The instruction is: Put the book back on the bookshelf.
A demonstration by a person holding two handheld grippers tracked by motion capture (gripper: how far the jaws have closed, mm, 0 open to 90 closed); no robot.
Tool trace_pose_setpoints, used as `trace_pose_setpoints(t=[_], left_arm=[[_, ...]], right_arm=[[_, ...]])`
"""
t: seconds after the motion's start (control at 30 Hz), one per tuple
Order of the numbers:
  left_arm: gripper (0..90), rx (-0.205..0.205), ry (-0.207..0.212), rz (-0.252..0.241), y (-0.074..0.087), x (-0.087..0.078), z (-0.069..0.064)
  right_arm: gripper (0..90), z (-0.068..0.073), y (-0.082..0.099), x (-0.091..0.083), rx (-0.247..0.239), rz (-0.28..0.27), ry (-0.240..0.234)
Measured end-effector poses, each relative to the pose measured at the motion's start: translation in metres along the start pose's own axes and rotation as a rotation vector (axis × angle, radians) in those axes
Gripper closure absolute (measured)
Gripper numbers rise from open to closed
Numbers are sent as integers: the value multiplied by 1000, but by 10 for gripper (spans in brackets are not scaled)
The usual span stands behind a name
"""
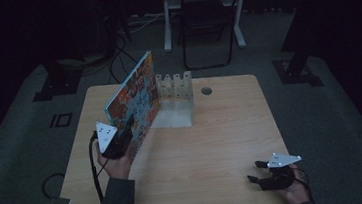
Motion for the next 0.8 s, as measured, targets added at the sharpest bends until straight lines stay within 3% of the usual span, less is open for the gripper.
trace_pose_setpoints(t=[0.8], left_arm=[[812,-5,-27,1,4,15,-4]], right_arm=[[308,0,0,0,0,0,0]])
Point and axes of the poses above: each handheld gripper's, and its own axes: x roughly forward along the jaws, y roughly out of its underside, z roughly to its left, the point moved 2 cm from there along x, roughly forward along the jaws, and after that the axes turned 4 degrees about z, right-handed, at the moved point
